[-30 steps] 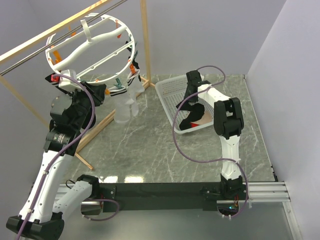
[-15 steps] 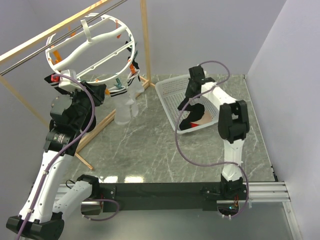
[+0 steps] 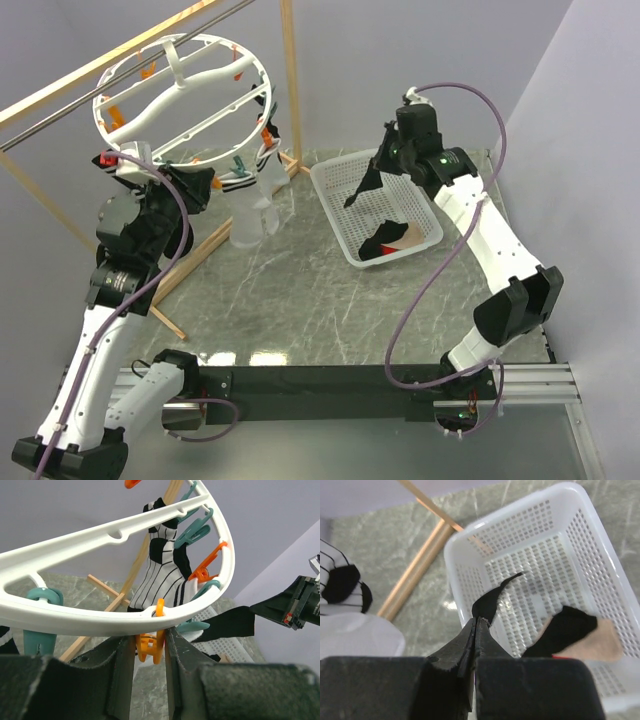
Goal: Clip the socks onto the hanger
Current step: Pick up the sock from the bin, then place the sock in the bin.
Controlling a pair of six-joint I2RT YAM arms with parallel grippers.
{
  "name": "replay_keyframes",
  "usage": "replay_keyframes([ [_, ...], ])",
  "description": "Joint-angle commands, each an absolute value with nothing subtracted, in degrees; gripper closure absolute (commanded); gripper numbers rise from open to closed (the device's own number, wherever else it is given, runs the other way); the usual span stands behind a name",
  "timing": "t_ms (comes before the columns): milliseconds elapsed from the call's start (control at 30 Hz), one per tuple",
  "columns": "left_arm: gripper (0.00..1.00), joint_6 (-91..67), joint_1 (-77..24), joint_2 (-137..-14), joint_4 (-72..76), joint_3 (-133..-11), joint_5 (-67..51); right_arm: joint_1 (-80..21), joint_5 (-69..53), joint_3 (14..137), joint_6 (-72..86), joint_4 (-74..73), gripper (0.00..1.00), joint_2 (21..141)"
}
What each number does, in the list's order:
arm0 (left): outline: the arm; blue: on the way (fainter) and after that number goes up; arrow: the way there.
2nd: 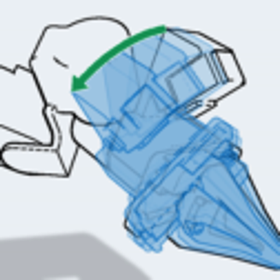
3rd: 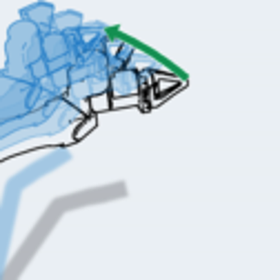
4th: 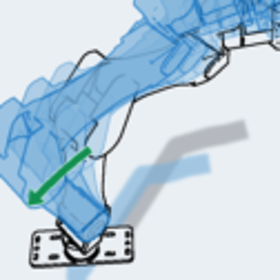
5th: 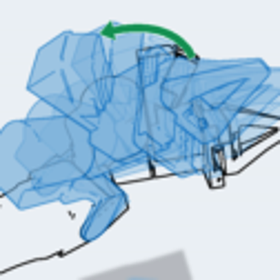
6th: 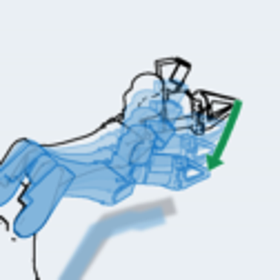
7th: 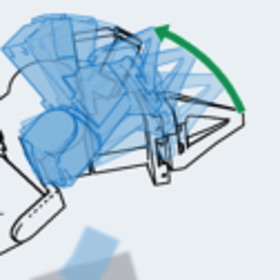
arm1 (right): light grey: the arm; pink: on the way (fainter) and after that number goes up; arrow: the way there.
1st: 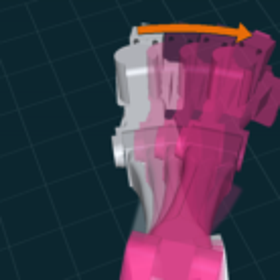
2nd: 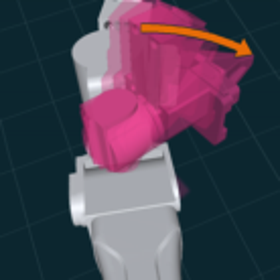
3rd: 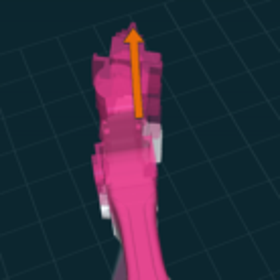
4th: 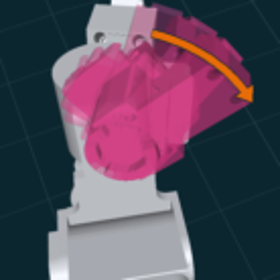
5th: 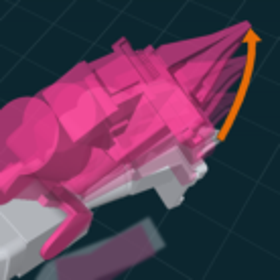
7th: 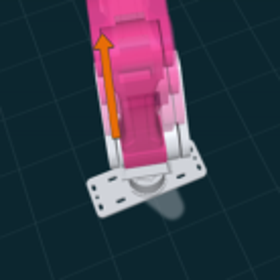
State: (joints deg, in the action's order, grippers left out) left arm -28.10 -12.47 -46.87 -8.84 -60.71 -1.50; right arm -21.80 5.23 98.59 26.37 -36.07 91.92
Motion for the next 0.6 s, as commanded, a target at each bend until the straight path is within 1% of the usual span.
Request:
replay_keyframes([
  [0, 0.88, -27.25, -12.66, -44.48, -4.74, -60.12, -2.72, -23.64, 14.23, 104.05, 22.77, -49.11, 1.00, 92.46],
  [33, 0.88, -27.07, -12.66, -44.21, -4.92, -59.94, -2.64, -24.16, 14.93, 104.76, 21.46, -52.09, 1.00, 92.63],
  [100, 0.88, -26.81, -12.66, -43.86, -5.79, -59.94, -2.29, -25.31, 17.66, 104.77, 19.18, -53.35, 1.00, 92.29],
  [167, 0.88, -26.54, -12.66, -43.25, -6.15, -59.94, -1.76, -27.59, 20.81, 101.53, 17.67, -51.86, 1.00, 91.15],
  [300, 0.88, -26.28, -12.66, -42.80, -6.94, -60.38, -0.97, -29.44, 20.66, 99.40, 15.39, -49.93, 1.00, 91.67],
  [400, 0.88, -26.37, -12.66, -42.89, -7.65, -60.73, -0.62, -32.07, 21.09, 101.24, 13.28, -49.75, 1.00, 94.12],
  [500, 0.88, -26.89, -12.66, -42.54, -7.56, -60.38, -0.44, -35.32, 24.16, 104.05, 12.57, -49.66, 1.00, 97.64],
  [567, 0.88, -27.16, -12.66, -42.54, -7.21, -59.94, -0.35, -36.47, 23.12, 105.90, 13.27, -49.66, 1.00, 100.45],
])
